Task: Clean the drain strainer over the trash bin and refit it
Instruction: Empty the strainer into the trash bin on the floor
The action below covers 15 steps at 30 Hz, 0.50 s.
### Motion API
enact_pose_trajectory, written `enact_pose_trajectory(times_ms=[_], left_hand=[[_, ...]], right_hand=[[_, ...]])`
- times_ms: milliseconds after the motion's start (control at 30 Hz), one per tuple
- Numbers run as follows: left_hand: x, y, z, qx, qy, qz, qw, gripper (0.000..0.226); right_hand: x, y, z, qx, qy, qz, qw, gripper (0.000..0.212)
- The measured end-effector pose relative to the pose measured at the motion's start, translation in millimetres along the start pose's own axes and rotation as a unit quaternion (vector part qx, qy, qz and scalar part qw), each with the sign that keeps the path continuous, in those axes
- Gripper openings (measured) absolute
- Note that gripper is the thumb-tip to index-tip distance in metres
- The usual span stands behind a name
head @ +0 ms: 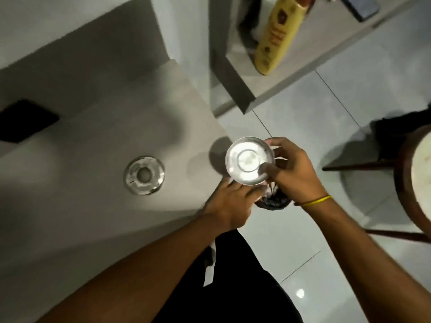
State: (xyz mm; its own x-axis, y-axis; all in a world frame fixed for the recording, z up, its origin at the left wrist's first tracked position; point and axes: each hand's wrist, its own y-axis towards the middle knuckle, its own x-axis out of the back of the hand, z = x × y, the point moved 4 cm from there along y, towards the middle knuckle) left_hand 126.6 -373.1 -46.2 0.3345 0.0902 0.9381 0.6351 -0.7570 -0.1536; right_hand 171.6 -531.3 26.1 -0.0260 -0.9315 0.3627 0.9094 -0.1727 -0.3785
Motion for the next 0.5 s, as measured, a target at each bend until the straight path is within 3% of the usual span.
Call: enact_pose_trajectory(times_ms=[167, 300, 400, 500], left_hand=[[-23, 7, 6, 0.017, 0.051, 0.048, 0.997, 0.067], [-39, 8, 13, 0.006, 0.069, 0.05, 0.996, 0.067], [-46, 6, 14, 0.014, 0.071, 0.027, 0.997, 0.066], [-49, 4, 18, 0.005, 0.088, 0.008, 0.996, 0.07]], right_hand=[[86, -9, -88, -0.048, 0.065, -0.145, 0.986, 0.061], [102, -7, -160, -0.042, -0.009, -0.253, 0.966, 0.065], [87, 14, -210, -0.033, -0.113, -0.247, 0.962, 0.076], [60, 44, -265, -0.011, -0.289, -0.164, 0.943, 0.089]])
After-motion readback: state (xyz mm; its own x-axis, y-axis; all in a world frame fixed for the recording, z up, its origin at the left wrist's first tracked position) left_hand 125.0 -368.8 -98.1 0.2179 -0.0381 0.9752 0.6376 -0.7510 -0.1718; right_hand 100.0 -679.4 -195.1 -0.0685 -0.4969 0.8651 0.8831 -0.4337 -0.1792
